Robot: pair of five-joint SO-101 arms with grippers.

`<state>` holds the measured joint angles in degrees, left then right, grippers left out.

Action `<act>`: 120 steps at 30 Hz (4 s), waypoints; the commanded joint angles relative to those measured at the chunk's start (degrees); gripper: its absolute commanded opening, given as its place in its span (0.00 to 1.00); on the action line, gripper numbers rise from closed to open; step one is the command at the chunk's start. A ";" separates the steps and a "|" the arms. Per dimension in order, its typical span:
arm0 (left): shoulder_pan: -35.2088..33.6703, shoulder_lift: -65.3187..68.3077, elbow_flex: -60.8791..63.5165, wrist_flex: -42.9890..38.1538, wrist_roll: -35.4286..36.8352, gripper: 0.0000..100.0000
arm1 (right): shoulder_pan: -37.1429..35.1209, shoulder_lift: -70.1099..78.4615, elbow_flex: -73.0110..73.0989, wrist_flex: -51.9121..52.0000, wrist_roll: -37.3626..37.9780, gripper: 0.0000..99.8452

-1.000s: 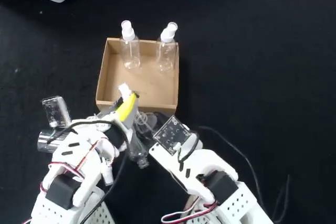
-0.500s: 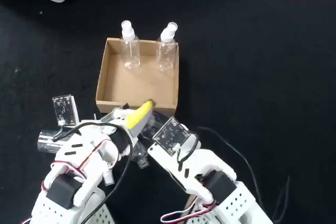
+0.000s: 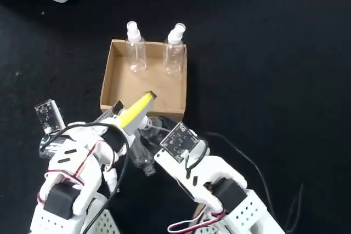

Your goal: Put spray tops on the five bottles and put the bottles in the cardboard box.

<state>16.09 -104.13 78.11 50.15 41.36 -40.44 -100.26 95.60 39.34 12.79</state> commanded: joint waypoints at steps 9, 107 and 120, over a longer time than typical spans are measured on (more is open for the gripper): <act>2.51 -0.53 -3.56 -0.44 6.33 0.33 | -1.41 -1.01 -0.13 -1.93 -0.35 0.02; 1.19 -0.62 3.21 5.54 -2.37 0.27 | 1.58 -1.01 1.01 -6.95 -0.44 0.02; 4.53 -0.53 3.65 5.45 -2.46 0.27 | 3.16 -1.01 0.92 -6.95 -0.44 0.02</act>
<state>16.79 -104.75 83.91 55.34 39.52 -39.74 -100.26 96.92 34.33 12.88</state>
